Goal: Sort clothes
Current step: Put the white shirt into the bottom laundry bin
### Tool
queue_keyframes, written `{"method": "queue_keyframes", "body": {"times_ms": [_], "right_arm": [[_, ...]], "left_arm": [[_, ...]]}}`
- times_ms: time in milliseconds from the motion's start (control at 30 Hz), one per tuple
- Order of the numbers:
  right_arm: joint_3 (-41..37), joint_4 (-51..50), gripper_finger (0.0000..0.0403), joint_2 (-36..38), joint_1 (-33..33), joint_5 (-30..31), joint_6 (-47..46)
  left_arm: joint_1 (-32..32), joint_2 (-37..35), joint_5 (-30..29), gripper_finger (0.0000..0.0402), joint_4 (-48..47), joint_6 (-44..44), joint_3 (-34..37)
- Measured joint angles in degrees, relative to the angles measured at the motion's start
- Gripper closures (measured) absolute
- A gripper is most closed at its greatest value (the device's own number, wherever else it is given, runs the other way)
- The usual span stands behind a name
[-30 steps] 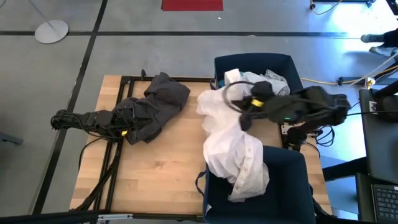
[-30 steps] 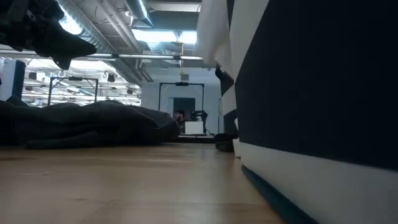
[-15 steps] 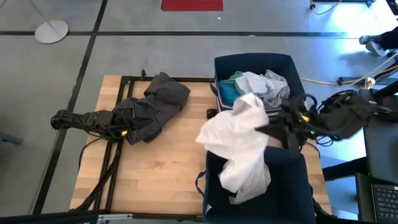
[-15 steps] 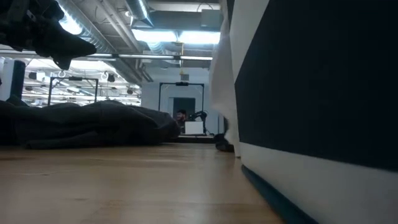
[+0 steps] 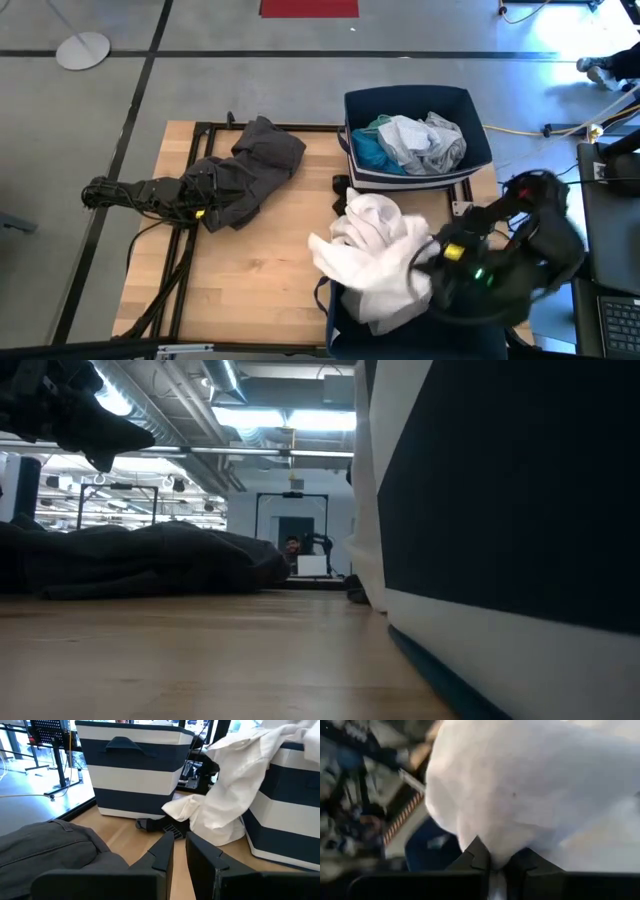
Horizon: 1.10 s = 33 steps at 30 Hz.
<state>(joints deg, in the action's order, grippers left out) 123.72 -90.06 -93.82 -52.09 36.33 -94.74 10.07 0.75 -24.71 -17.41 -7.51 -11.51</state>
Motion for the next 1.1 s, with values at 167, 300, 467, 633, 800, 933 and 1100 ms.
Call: {"method": "queue_keyframes", "body": {"times_ms": [167, 300, 467, 633, 800, 933, 1100], "right_arm": [[-7.12, 2.96, 0.0374, -3.37, -0.44, -1.87, -3.51], [-14.28, 2.78, 0.0374, -5.58, 0.44, -10.23, -10.11], [-25.24, 3.25, 0.0374, -5.68, 0.42, -19.0, -17.4], [-36.09, 9.61, 0.0374, -5.73, 0.37, -24.82, -17.48], [-45.47, 19.69, 0.037, -5.72, 0.69, -27.25, -18.13], [-49.88, 24.86, 0.0328, -5.73, 1.31, -34.14, -22.02], [-50.18, 25.65, 0.0237, -5.57, 2.26, -44.01, -21.74]], "left_arm": [[0.02, 0.0, -0.02, 0.0361, -0.02, 0.31, 0.0], [0.02, -0.01, -0.01, 0.0361, -0.02, 0.24, 0.0], [0.02, -0.02, 0.0, 0.0361, -0.02, 0.27, 0.0], [0.01, -0.01, -0.01, 0.0361, -0.07, 0.39, 0.0], [0.02, -0.01, -0.01, 0.0361, -0.07, 0.41, 0.0], [0.01, -0.02, -0.02, 0.0361, -0.07, 0.7, 0.0], [0.02, -0.01, 0.0, 0.0361, -0.17, 0.84, 0.0]]}}
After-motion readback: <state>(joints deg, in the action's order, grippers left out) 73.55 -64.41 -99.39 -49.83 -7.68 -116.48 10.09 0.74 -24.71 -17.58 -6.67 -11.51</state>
